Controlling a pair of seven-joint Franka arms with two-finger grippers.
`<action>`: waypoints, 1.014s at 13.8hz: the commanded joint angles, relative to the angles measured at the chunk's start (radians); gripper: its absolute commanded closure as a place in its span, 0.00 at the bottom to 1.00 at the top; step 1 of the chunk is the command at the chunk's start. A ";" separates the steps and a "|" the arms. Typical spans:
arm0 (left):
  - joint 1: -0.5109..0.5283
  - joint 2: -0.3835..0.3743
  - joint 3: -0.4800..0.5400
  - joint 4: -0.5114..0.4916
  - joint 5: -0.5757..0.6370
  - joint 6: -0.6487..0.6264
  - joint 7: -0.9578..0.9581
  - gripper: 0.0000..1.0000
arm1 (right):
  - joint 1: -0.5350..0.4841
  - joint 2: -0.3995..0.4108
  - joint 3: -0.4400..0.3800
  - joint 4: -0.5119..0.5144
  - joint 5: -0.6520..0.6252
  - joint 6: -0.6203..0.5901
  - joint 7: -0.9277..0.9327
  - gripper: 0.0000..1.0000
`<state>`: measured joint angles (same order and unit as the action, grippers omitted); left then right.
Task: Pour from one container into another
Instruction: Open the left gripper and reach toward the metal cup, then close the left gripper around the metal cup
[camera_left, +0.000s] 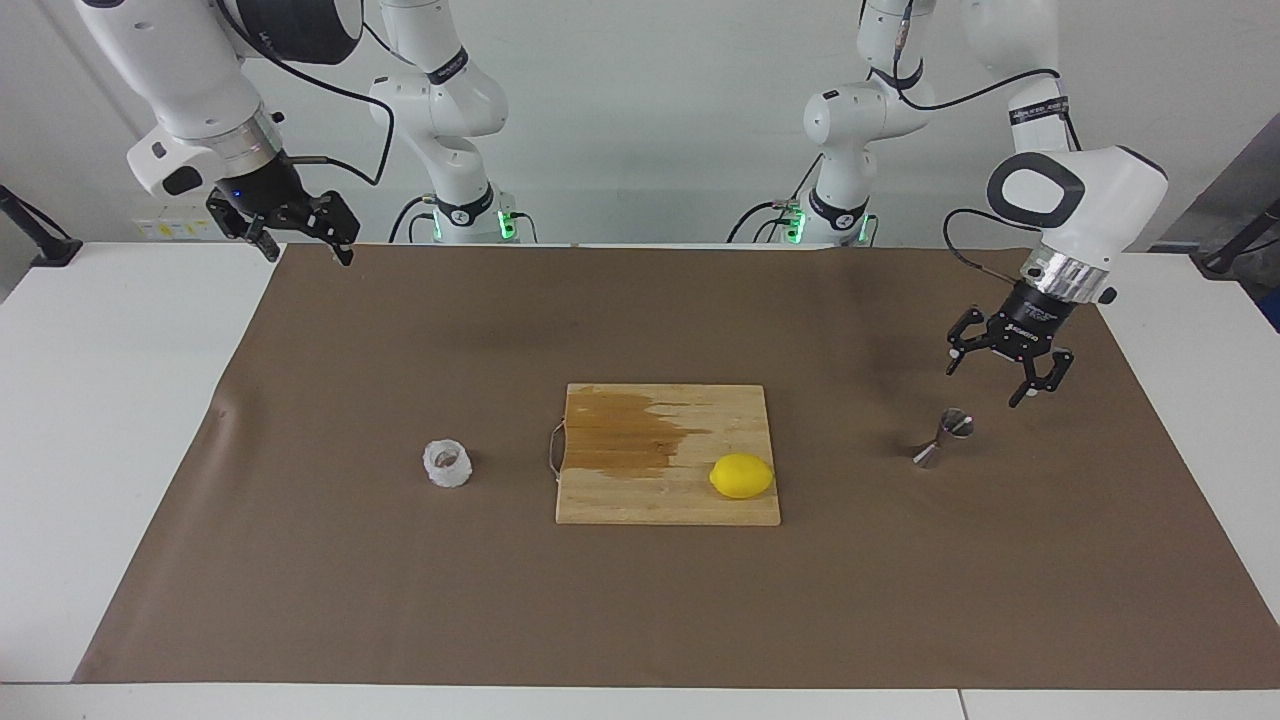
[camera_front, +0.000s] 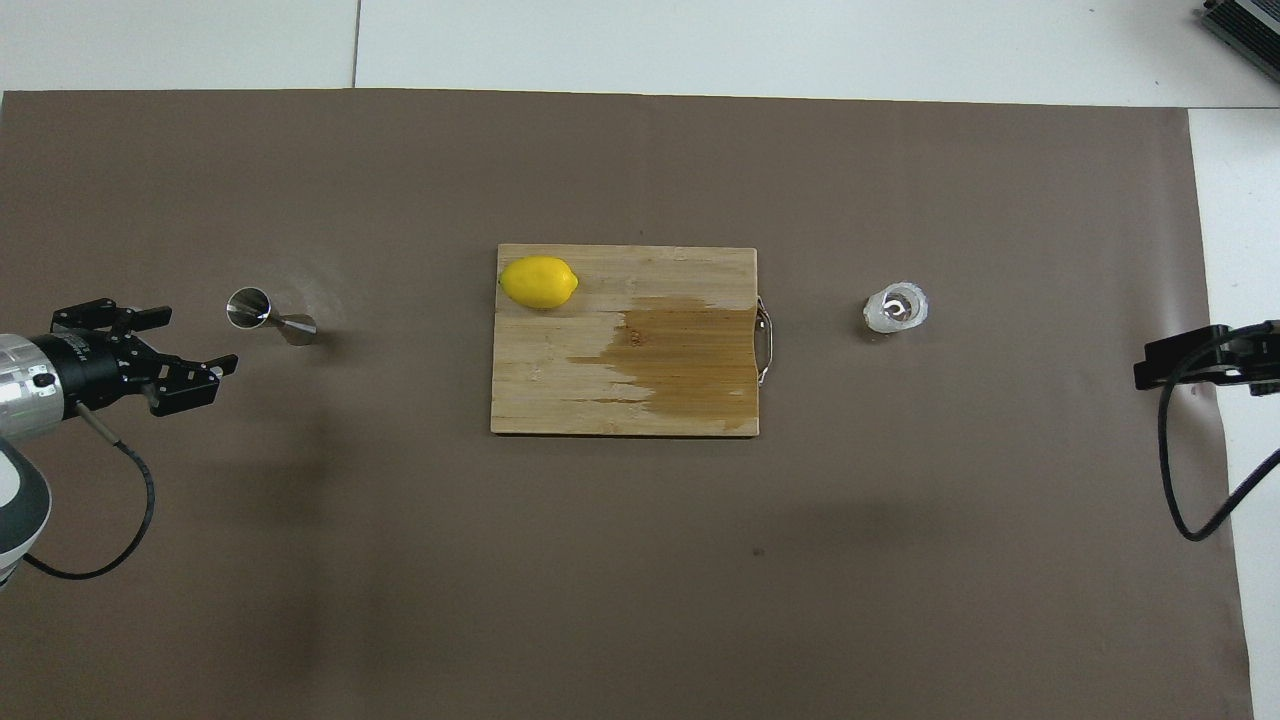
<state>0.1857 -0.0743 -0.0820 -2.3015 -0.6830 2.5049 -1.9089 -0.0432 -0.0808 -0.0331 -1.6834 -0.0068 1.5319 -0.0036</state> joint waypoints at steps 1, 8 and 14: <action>-0.046 0.020 -0.001 -0.024 -0.061 0.112 -0.053 0.00 | -0.004 -0.004 -0.002 0.002 0.019 -0.003 0.011 0.00; -0.095 0.068 -0.002 -0.032 -0.119 0.252 -0.072 0.00 | -0.004 -0.004 -0.002 0.002 0.019 -0.003 0.011 0.00; -0.158 0.096 -0.002 -0.033 -0.211 0.344 -0.075 0.00 | -0.004 -0.004 -0.002 0.002 0.019 -0.003 0.011 0.00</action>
<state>0.0541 0.0198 -0.0930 -2.3239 -0.8644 2.8076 -1.9765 -0.0432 -0.0808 -0.0331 -1.6834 -0.0068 1.5319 -0.0036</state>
